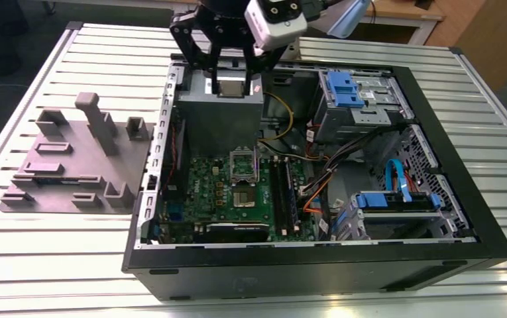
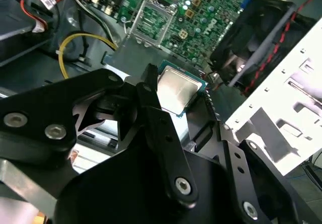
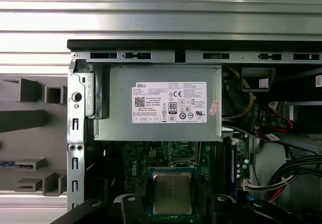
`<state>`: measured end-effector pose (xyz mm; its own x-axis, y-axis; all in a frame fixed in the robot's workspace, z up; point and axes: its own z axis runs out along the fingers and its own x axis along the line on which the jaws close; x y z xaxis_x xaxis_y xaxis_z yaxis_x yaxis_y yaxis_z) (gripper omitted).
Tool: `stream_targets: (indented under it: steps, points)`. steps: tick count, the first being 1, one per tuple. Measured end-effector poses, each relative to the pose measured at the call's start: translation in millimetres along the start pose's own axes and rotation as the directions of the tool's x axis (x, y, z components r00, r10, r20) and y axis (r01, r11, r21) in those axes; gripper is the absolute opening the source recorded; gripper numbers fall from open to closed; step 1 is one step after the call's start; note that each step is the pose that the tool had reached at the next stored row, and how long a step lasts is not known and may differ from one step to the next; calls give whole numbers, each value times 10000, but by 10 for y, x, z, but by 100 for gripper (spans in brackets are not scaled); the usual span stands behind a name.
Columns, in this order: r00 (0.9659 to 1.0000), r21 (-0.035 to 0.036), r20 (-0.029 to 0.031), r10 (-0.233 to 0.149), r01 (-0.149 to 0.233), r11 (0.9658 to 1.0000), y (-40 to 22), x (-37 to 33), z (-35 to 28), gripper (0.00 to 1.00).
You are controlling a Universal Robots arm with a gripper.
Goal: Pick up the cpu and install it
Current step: 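Pick up the cpu and move it towards the insertion slot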
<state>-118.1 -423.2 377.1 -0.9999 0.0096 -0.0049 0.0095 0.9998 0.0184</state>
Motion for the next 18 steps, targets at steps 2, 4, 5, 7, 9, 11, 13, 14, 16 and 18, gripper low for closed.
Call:
stream_targets:
  steps: [2,4,5,7,9,11,13,14,16,18]
  points:
    - [10000,0,0,2,-2,10000,1,-49,2,47]
    - [10000,2,0,1,-1,10000,1,-86,4,47]
    - [10000,3,-1,1,-1,10000,1,-102,5,47]
    - [10000,2,0,1,-1,10000,-2,-117,9,47]
    - [10000,3,-1,3,-3,10000,-4,-118,10,47]
    - [10000,2,0,2,-2,10000,-5,-122,10,47]
    - [10000,1,1,1,-1,10000,-6,-122,11,47]
    - [10000,1,0,0,0,10000,-9,-122,11,47]
    - [10000,2,0,0,0,10000,-21,-123,11,47]
    - [10000,2,0,1,-1,10000,-36,-122,11,47]
